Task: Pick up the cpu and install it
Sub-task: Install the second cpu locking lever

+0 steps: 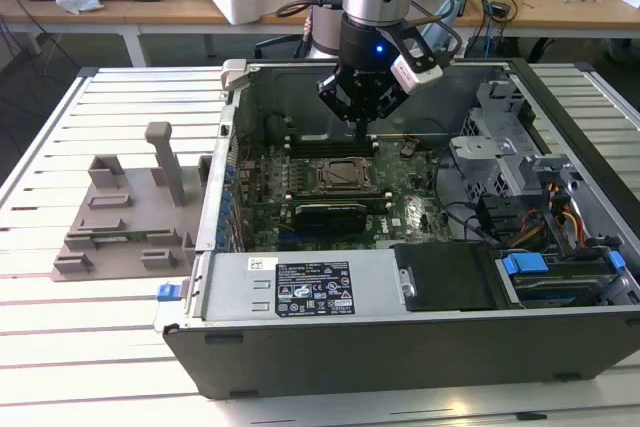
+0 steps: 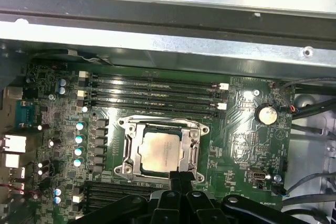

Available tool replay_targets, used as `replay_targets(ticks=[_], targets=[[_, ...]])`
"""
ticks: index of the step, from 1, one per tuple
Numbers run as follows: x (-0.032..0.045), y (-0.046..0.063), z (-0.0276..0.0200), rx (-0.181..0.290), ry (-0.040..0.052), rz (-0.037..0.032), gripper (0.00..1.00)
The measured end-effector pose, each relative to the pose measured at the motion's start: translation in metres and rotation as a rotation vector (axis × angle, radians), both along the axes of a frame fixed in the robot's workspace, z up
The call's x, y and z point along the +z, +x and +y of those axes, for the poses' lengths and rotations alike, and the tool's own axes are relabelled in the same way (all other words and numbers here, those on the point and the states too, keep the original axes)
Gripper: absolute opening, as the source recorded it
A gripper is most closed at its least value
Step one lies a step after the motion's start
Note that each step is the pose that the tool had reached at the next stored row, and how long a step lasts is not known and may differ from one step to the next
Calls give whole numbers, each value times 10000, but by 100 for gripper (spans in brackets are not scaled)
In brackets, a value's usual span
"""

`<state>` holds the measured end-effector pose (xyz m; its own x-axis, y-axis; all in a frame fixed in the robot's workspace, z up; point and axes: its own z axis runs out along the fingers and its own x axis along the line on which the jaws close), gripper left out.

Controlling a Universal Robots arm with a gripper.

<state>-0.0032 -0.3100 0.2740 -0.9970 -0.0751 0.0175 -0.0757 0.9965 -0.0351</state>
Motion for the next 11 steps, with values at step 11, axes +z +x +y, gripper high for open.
replay_targets(ticks=[11], targets=[[-14,-19,-156,0,1139,0,11]])
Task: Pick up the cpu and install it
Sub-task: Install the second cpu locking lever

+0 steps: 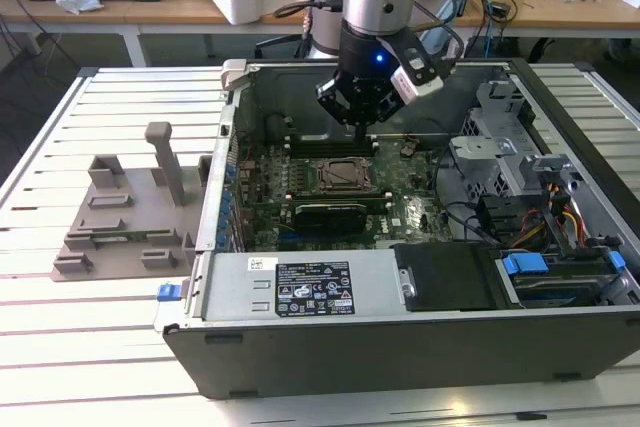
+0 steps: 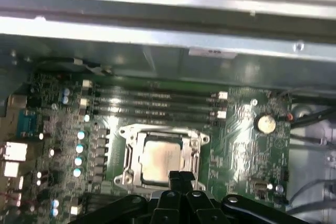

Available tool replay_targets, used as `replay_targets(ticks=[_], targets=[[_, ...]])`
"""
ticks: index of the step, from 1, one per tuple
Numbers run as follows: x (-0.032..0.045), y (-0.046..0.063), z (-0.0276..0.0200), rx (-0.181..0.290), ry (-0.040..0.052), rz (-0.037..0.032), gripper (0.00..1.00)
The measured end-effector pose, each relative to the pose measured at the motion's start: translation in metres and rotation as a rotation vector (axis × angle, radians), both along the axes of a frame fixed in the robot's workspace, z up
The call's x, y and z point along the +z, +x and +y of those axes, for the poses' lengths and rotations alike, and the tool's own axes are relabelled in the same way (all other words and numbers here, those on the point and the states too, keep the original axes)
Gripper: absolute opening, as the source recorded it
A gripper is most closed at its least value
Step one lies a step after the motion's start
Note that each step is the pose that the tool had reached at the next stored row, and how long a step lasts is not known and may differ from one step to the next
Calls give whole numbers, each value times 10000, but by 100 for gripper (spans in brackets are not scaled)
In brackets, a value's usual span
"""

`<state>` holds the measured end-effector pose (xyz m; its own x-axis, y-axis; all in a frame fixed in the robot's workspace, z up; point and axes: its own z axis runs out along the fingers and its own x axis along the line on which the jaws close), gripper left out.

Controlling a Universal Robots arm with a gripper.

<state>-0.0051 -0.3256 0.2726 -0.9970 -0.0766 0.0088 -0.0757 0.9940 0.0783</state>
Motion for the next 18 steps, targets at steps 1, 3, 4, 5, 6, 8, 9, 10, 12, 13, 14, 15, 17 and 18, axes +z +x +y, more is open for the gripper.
replay_targets(ticks=[1,3,4,5,6,8,9,10,12,13,14,15,17,18], targets=[[-10,-8,-78,0,2,1,11],[-31,-31,-254,0,260,1,11],[-33,-33,-271,1,413,0,11],[-35,-36,-297,1,568,0,11],[-40,-38,-325,0,627,0,11],[-64,-40,-366,0,653,0,11],[-93,-43,-392,0,653,0,11],[-107,-46,-402,-2,652,1,11],[-124,-50,-416,0,652,1,11],[-133,-54,-427,0,653,0,11],[-143,-57,-435,1,653,0,11],[-153,-58,-441,0,650,1,11],[-177,-60,-448,0,652,0,11],[-185,-60,-450,0,652,1,11]])
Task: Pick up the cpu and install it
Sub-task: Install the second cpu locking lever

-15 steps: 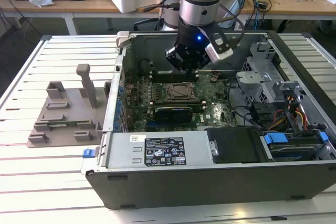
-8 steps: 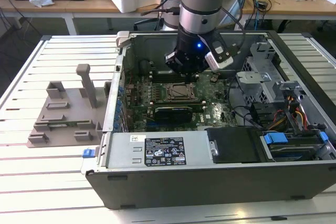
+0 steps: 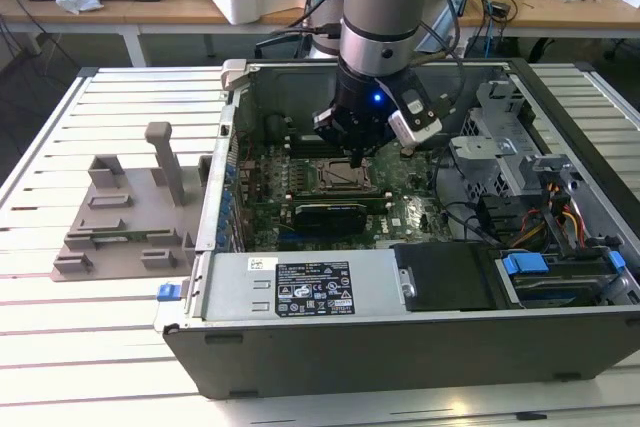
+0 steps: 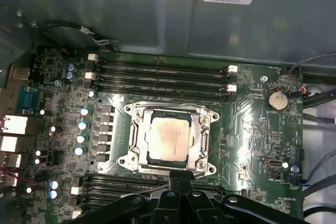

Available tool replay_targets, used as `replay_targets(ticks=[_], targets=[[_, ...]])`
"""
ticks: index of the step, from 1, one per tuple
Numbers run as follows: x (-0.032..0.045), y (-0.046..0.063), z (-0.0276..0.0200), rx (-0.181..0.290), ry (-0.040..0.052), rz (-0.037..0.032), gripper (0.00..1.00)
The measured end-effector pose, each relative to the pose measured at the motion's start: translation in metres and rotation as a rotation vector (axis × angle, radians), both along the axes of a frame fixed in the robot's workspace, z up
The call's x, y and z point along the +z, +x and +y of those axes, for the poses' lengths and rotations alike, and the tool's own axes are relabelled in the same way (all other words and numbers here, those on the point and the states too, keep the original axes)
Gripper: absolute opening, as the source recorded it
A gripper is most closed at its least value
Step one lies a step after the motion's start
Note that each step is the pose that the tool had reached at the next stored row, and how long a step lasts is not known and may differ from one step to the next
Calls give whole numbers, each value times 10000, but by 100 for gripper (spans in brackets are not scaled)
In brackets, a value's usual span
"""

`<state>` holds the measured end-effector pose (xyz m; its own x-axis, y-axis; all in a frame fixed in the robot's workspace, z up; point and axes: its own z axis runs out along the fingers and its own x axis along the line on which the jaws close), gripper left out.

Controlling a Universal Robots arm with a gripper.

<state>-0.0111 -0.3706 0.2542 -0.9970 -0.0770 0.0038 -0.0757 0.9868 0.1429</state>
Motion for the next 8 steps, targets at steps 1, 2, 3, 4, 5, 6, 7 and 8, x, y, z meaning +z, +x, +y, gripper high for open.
replay_targets(ticks=[1,2,3,4,5,6,7,8], targets=[[-12,0,-1,0,-1,0,11],[-22,-1,-2,0,0,0,11],[-33,-1,-5,0,-1,0,11],[-55,-3,-9,1,0,0,11],[-69,-8,-14,0,-1,0,11],[-89,-20,-23,0,0,-1,11],[-106,-27,-29,0,0,0,11],[-117,-30,-33,0,0,0,11]])
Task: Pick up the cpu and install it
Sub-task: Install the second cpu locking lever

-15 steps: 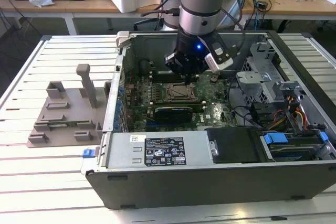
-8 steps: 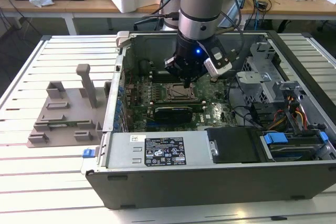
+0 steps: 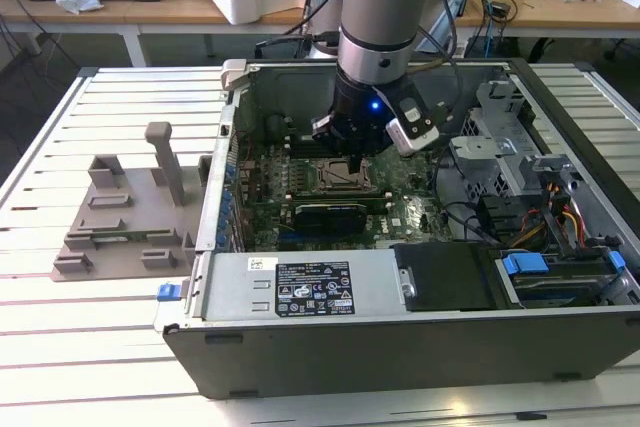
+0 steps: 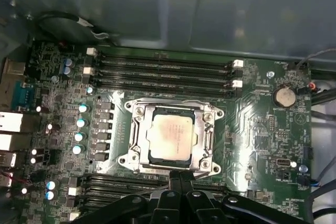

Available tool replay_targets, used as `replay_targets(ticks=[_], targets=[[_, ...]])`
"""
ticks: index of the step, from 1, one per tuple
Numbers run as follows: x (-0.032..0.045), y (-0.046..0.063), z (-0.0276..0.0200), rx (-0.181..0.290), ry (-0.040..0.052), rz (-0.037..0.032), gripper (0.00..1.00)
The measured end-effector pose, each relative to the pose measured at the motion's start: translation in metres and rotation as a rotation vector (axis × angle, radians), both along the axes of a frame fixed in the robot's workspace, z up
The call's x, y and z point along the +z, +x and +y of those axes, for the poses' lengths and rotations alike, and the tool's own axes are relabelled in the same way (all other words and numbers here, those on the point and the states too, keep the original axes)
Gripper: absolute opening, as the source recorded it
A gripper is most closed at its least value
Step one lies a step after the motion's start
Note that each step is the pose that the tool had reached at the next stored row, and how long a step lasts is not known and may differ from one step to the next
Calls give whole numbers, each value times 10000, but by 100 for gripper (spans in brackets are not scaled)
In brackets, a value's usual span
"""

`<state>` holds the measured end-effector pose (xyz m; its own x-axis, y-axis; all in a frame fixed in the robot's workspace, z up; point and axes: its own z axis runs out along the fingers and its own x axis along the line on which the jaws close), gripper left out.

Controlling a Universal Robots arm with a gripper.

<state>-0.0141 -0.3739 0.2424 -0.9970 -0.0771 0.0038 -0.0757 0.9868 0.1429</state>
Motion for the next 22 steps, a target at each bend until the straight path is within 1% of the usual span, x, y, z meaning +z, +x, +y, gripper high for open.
replay_targets(ticks=[2,7,8,14,15,17,18,19,21,22], targets=[[-37,-21,-34,-1,0,0,11],[-51,-113,-102,1,-1,0,11],[-61,-127,-105,0,1,-1,11],[-177,-275,-105,11,-1,0,11],[-221,-319,-106,43,-2,0,11],[-297,-350,-106,171,1,1,11],[-325,-362,-105,296,11,0,11],[-350,-392,-101,431,41,0,11],[-356,-413,-91,437,70,1,11],[-360,-429,-83,440,102,-1,11]])
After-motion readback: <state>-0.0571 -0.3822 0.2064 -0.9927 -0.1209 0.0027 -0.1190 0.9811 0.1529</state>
